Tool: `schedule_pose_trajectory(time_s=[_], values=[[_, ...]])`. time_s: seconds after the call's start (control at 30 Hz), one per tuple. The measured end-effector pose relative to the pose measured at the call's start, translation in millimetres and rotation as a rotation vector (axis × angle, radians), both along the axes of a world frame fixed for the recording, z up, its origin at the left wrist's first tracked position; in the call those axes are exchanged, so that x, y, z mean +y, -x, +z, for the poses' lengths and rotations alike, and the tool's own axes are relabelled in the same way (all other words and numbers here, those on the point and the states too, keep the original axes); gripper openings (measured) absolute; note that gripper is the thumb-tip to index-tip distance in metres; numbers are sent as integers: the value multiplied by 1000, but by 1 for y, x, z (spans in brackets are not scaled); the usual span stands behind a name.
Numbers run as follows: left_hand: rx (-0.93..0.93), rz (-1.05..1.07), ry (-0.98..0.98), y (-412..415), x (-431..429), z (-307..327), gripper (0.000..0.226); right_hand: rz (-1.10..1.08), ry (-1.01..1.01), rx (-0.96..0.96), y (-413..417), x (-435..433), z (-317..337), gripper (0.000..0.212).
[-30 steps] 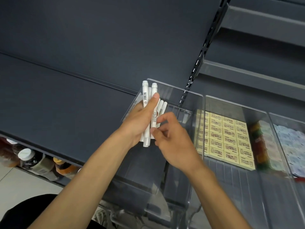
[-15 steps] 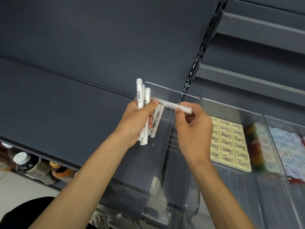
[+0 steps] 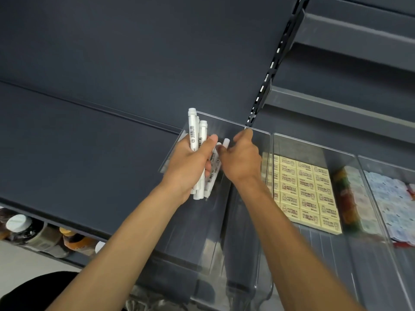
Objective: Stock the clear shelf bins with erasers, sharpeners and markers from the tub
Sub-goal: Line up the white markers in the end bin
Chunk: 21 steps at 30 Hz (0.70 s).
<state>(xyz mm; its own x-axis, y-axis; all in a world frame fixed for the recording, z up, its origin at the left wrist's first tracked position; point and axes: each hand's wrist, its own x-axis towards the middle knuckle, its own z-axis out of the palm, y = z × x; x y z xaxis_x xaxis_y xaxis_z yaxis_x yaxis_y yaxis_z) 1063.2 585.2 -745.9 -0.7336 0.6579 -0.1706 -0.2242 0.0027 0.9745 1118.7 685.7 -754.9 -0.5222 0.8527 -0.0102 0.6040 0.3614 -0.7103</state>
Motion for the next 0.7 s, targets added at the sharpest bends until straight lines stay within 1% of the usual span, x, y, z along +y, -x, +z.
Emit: schedule_pose_trajectory(time_s=[0.07, 0.13, 0.2, 0.3, 0.37, 0.5, 0.57, 0.7], values=[[-1, 0, 0, -1, 1, 1, 24, -27, -9, -151, 4, 3, -5, 31], [-36, 3, -16, -1, 1, 2, 20, -35, -21, -299, 7, 6, -7, 30], [-92, 12, -27, 0, 2, 3, 12, -50, -38, -341, 10, 9, -5, 29], [-111, 15, -20, 0, 3, 3, 15, -34, 6, -277, 16, 11, -1, 26], [-126, 5, -11, -1, 4, 4, 14, 17, 58, -224, 16, 12, -2, 22], [-221, 40, -54, -2, 6, 7, 13, 74, 160, -141, 7, 12, -3, 27], [-213, 61, -66, -3, 9, 7, 13, 119, 151, -135, 2, 10, -2, 24], [-234, 88, -86, -4, 13, 6, 5, 184, 116, -127, -8, -1, 4, 28]])
